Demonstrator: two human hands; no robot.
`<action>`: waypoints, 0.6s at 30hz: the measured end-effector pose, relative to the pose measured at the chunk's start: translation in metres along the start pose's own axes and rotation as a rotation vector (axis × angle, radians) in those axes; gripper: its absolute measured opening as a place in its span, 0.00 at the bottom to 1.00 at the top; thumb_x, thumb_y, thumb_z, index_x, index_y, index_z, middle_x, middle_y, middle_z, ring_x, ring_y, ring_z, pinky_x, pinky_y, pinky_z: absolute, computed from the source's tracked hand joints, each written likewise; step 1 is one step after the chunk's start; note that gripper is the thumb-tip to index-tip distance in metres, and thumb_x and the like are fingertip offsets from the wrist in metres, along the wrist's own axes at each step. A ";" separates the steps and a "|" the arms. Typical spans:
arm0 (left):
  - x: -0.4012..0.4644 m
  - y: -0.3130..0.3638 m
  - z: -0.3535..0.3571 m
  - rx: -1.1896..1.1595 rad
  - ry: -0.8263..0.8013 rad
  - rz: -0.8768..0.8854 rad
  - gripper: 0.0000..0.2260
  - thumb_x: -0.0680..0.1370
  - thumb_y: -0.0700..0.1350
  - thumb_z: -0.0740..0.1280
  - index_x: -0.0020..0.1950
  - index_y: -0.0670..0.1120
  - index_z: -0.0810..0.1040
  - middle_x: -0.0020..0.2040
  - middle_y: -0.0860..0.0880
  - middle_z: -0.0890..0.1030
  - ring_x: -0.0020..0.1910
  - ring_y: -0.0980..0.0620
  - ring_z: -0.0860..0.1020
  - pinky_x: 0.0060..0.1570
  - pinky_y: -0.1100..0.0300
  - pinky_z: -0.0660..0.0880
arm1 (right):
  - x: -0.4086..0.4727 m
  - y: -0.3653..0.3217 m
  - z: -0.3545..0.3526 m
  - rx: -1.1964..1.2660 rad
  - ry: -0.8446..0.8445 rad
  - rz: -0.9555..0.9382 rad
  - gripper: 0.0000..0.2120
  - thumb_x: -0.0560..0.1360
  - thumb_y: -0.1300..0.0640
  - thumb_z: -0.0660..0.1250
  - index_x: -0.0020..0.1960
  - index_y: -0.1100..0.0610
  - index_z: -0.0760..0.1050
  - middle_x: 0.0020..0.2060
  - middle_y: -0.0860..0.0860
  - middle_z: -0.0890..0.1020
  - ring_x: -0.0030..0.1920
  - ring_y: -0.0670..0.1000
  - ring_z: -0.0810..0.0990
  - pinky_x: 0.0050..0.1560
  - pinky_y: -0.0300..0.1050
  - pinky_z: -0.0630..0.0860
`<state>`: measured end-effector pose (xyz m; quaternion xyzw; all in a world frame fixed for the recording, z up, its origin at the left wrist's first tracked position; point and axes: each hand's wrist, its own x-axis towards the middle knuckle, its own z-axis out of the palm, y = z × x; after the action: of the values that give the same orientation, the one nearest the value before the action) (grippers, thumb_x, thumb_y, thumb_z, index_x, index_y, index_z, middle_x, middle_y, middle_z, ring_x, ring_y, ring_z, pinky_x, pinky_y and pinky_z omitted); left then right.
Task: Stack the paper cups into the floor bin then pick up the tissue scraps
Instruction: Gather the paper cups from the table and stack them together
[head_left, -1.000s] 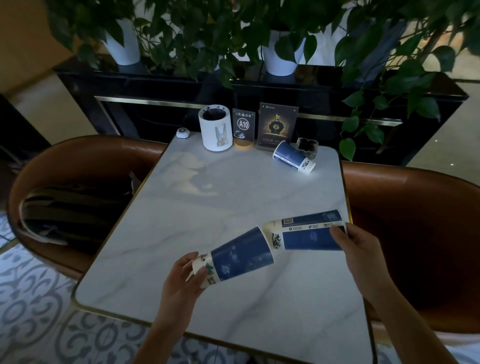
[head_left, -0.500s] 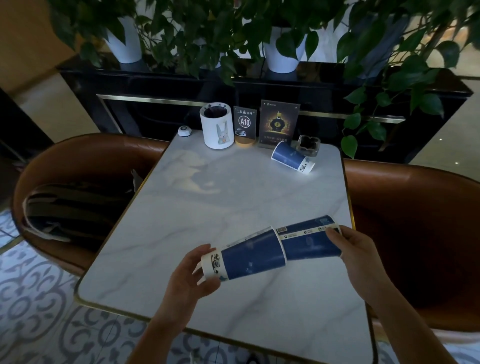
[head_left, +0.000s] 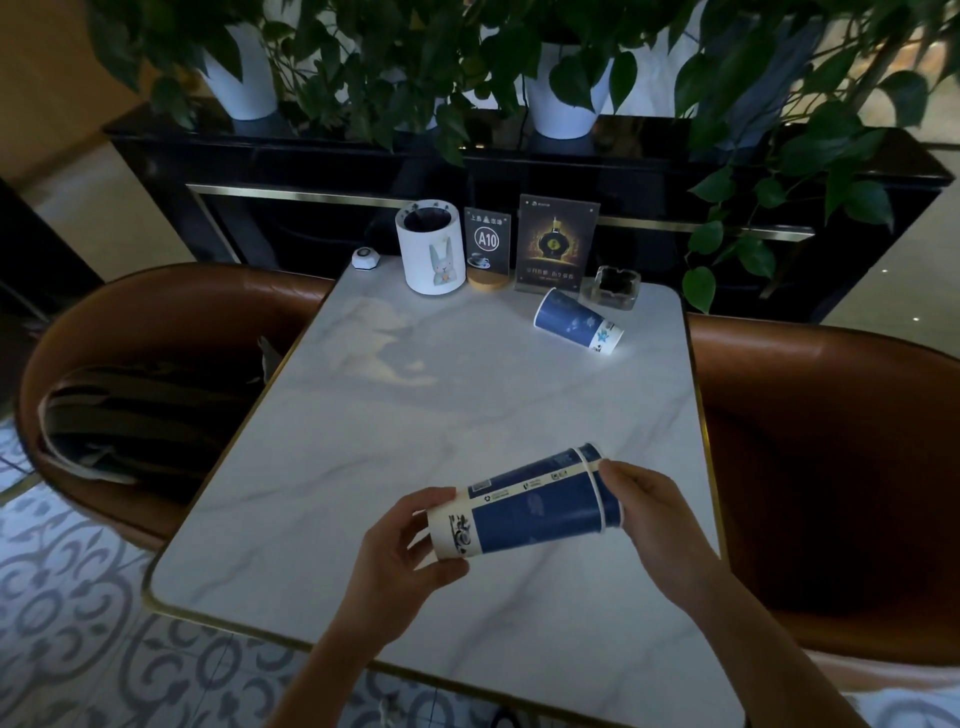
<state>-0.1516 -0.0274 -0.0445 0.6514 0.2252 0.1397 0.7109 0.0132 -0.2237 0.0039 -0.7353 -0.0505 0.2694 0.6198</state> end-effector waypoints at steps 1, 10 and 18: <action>0.001 0.000 0.001 -0.006 0.005 -0.001 0.29 0.61 0.22 0.75 0.57 0.44 0.79 0.58 0.47 0.82 0.57 0.45 0.81 0.51 0.57 0.80 | 0.001 0.000 0.002 -0.003 -0.016 -0.001 0.14 0.80 0.56 0.59 0.42 0.51 0.83 0.39 0.50 0.87 0.47 0.56 0.84 0.52 0.51 0.77; 0.019 -0.002 0.005 0.000 0.055 -0.050 0.29 0.60 0.22 0.76 0.56 0.46 0.80 0.58 0.46 0.83 0.57 0.44 0.81 0.49 0.55 0.81 | 0.017 -0.006 0.012 -0.051 -0.097 -0.038 0.15 0.81 0.55 0.57 0.40 0.51 0.79 0.32 0.43 0.84 0.36 0.43 0.82 0.38 0.33 0.76; 0.043 -0.005 0.004 0.031 0.193 -0.126 0.29 0.60 0.23 0.76 0.55 0.46 0.80 0.53 0.46 0.85 0.49 0.50 0.84 0.43 0.58 0.81 | 0.069 -0.011 0.021 -0.105 -0.204 0.071 0.16 0.79 0.44 0.57 0.44 0.51 0.79 0.42 0.49 0.84 0.46 0.49 0.83 0.50 0.43 0.76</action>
<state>-0.1130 -0.0107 -0.0549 0.6306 0.3351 0.1533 0.6831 0.0651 -0.1749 -0.0105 -0.7369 -0.1013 0.3615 0.5621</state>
